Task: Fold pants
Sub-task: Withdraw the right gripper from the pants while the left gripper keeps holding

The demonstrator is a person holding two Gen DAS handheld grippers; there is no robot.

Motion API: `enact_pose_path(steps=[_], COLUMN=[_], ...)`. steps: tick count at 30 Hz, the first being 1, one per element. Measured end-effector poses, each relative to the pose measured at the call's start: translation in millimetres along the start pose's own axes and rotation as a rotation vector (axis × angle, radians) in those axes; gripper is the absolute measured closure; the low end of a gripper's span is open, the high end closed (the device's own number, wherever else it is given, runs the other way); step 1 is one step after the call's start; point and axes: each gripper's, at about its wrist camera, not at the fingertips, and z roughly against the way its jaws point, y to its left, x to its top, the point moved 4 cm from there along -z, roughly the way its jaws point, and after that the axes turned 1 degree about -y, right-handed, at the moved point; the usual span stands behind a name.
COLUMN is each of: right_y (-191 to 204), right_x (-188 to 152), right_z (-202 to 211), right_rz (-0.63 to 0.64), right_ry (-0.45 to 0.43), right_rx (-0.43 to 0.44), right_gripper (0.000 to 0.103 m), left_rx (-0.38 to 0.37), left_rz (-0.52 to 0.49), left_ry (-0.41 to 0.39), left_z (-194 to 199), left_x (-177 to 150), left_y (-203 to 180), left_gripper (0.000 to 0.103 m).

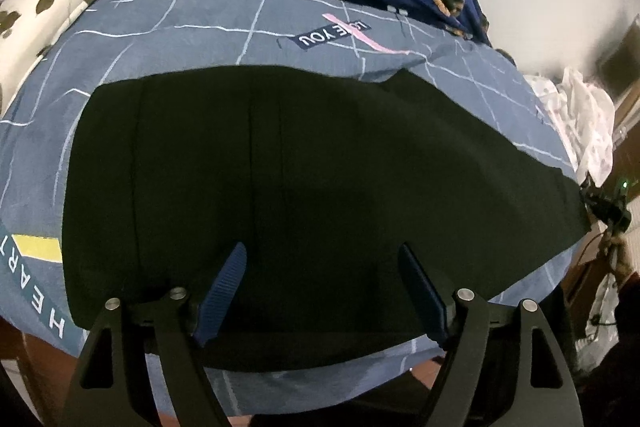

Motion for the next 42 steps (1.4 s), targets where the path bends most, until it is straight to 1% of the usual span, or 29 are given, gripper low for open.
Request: enact_pose_path(steps=[1,5,8,10,14,17,18,20,21,22,23,26,28,29,30,32,34,38,41,42], right_y=[0,4,14,18,9,4,3,-2,-4,-4,-2,4,10,14,17,27,33,39,29,23], right_x=[-1,-1,5,9,14,12,11,12,13,14,15,12,8,7,5,3,0,11,22,23], right_z=[1,11,30,34,21,13,15,19,19,19,15,6,-3,-3,-2,1,2,14,14,15], right_rz=[0.014,0.055,0.075,0.082,0.051,0.012,-0.004,-0.058,-0.064,-0.048,-0.023,0.004,0.045,0.069,0.081,0.132,0.147,0.119,0.095,0.076], right_ry=[-0.003,-0.043,-0.120,-0.143,-0.127,-0.122,-0.137,-0.150,-0.151,-0.151,-0.130,-0.082,-0.045,-0.054,-0.054,-0.065,-0.074,-0.156,-0.162,-0.165], right_rx=[-0.017,-0.057,-0.044,-0.049,-0.063,-0.043,-0.037,0.038,0.039,0.013,-0.009,-0.006,-0.050,-0.059,-0.056,-0.089,-0.093,-0.099,-0.112,-0.108], right_gripper=[0.094,0.097,0.100,0.101,0.101,0.101,0.097,0.096,0.095,0.094,0.094,0.094,0.094,0.094,0.097,0.100,0.102,0.102,0.103,0.101], left_rx=[0.002,0.012,0.010,0.009,0.010,0.011,0.011,0.022,0.022,0.022,0.022,0.023,0.024,0.026,0.026,0.027,0.027,0.023,0.023,0.023], left_rz=[0.001,-0.003,-0.002,-0.004,0.007,0.016,0.014,0.005,0.004,0.006,0.009,0.021,0.025,0.023,0.022,0.021,0.024,0.039,0.039,0.037], left_ry=[-0.001,0.020,0.035,0.046,0.051,0.054,0.054,0.063,0.066,0.068,0.068,0.065,0.065,0.065,0.066,0.070,0.073,0.072,0.071,0.071], left_z=[1,1,-4,-8,-13,-12,-12,-13,-13,-14,-14,-14,-15,-15,-15,-16,-16,-18,-18,-18], left_x=[1,7,11,12,10,9,8,9,10,10,11,10,10,10,10,10,11,12,13,13], left_y=[-1,-9,-14,-16,-18,-18,-19,-19,-19,-19,-18,-18,-18,-18,-18,-18,-17,-16,-16,-16], left_gripper=[0.025,0.025,0.025,0.025,0.025,0.025,0.025,0.025,0.025,0.025,0.025,0.025,0.025,0.025,0.025,0.025,0.025,0.025,0.025,0.025])
